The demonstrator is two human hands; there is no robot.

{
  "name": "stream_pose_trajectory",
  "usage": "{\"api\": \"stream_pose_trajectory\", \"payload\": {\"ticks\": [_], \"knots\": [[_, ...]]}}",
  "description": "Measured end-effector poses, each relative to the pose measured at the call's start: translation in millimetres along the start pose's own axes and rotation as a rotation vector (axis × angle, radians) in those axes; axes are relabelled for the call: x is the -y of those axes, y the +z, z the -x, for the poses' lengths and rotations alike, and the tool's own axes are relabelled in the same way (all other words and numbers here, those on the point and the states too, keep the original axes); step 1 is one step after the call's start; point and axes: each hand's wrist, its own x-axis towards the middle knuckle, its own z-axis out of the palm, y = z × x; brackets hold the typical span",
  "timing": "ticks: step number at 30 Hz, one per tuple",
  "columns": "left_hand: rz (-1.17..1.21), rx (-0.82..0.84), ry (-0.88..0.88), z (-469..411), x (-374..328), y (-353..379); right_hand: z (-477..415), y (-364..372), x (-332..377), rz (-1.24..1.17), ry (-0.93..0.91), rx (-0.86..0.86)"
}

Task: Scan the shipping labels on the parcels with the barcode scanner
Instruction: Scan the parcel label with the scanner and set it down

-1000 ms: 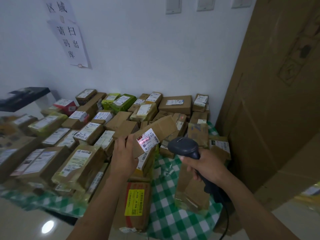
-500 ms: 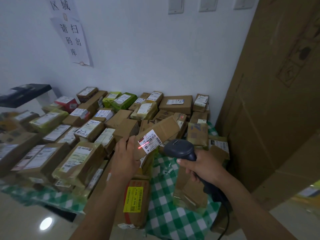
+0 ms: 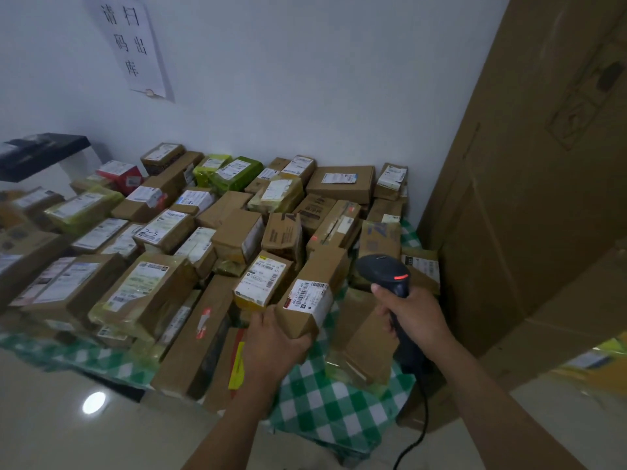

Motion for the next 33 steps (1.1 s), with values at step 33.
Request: {"api": "stream_pose_trajectory", "payload": {"ticks": [33], "knots": [[-0.255,0.311,0.384,17.3,-78.5,104.3,-20.0,-55.3,-77.3,-0.052,0.182,-0.181]]}}
